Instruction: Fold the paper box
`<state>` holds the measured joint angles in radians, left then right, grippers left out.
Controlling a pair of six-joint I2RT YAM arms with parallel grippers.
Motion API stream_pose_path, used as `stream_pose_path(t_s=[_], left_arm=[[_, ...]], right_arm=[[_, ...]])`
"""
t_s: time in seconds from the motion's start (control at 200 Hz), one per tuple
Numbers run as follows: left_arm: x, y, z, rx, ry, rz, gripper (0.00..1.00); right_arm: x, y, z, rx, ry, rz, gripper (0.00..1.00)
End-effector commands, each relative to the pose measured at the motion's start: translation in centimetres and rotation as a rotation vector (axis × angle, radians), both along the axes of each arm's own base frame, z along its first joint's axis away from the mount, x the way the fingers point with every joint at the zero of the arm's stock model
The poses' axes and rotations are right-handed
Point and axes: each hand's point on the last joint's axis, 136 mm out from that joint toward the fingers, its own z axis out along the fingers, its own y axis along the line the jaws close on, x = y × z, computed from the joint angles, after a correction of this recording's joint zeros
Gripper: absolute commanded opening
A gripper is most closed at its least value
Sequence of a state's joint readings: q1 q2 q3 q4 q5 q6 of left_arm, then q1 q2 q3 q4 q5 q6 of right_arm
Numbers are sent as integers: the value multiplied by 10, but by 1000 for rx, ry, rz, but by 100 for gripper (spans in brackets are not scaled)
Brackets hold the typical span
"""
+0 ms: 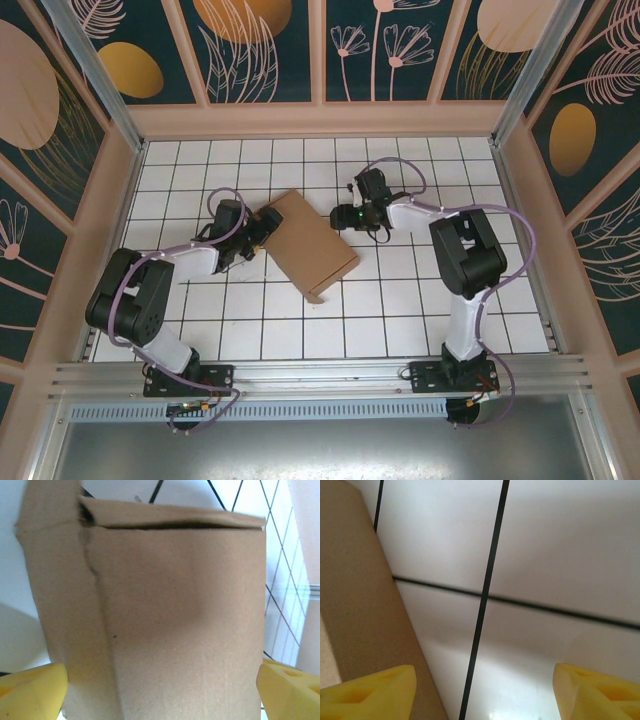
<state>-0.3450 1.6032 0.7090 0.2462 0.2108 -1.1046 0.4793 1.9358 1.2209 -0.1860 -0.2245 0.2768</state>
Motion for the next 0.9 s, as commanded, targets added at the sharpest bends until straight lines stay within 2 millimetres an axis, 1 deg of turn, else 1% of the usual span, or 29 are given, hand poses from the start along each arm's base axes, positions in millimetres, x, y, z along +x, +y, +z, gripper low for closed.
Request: stream_pose_path(t_s=[0.0, 0.03, 0.125, 0.19, 0.23, 0.37, 0.455, 0.545, 0.796, 0.856, 0.896], left_arm=[[-7, 11, 1, 89, 20, -14, 97], [-8, 11, 1, 90, 20, -18, 97], [-12, 8, 5, 78, 13, -55, 97], [-17, 5, 6, 64, 17, -72, 97], [-20, 5, 7, 58, 13, -77, 97], [-25, 3, 9, 49, 0, -95, 96], [-28, 0, 2, 24, 16, -104, 95], [-30, -3, -4, 0, 29, -111, 94], [-32, -1, -9, 8, 33, -107, 94], [-34, -3, -12, -7, 41, -111, 93], [-34, -5, -13, -21, 44, -118, 93]], right_arm=[[-4, -4, 24, 49, -23, -27, 72], [-3, -2, 30, 79, -32, -12, 71], [-7, 17, 50, 186, -51, 79, 69], [-9, 28, 56, 237, -45, 127, 68], [-9, 33, 57, 258, -36, 143, 68], [-8, 46, 41, 276, 33, 187, 68], [-11, 54, 28, 275, 68, 218, 67], [-12, 56, 16, 256, 94, 227, 65], [-21, 50, -13, 245, 158, 225, 54], [-20, 45, -21, 264, 187, 198, 50], [-18, 41, -25, 289, 213, 176, 45]])
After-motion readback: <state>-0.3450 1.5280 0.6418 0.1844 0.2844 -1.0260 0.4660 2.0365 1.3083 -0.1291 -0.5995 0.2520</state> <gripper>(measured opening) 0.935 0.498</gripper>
